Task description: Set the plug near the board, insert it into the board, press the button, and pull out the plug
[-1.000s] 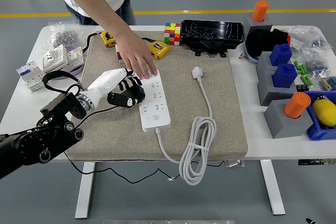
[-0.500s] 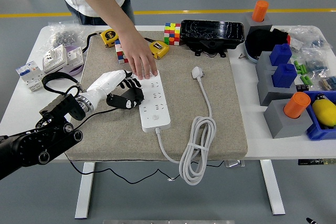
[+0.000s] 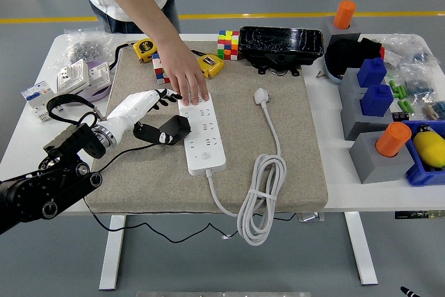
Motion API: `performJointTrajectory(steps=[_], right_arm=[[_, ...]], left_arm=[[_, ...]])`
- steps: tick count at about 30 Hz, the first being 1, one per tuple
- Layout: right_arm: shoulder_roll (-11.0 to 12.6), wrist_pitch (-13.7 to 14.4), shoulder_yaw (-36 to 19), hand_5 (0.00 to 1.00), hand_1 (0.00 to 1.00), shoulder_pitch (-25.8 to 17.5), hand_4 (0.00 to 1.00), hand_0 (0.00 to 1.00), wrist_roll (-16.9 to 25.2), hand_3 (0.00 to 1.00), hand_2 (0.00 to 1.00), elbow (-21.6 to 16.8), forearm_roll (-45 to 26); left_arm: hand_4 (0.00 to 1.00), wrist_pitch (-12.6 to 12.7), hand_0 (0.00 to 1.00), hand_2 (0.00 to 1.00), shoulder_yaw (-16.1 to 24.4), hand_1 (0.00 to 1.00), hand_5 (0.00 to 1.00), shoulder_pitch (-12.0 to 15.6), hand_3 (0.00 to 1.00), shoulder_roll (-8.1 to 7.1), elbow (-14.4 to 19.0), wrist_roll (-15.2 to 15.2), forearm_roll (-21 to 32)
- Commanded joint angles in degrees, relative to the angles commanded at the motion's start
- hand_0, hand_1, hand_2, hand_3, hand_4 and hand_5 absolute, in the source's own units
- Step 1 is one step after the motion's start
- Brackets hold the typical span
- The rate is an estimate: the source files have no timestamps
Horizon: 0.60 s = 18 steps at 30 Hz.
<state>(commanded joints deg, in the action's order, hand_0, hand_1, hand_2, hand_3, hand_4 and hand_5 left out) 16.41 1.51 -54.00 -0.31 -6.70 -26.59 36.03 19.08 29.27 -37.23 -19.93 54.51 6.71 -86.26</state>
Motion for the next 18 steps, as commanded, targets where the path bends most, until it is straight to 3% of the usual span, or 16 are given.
performJointTrajectory(steps=[1, 18], right_arm=[[0.0, 0.0, 0.1, 0.533, 0.689, -0.1, 0.939, 0.682, 0.0, 0.602, 0.697, 0.1, 0.0], [0.0, 0.1, -1.2, 0.532, 0.689, -1.2, 0.939, 0.684, 0.1, 0.602, 0.697, -0.1, 0.2]], left_arm=[[0.998, 0.1, 0.690, 0.944, 0.1, 0.837, 0.220, 0.2, 0.913, -0.08, 0.0, 0.0, 0.0], [0.998, 0.8, 0.725, 0.970, -0.9, 0.872, 0.250, 1.0, 0.936, 0.43, 1.0, 0.3, 0.7]])
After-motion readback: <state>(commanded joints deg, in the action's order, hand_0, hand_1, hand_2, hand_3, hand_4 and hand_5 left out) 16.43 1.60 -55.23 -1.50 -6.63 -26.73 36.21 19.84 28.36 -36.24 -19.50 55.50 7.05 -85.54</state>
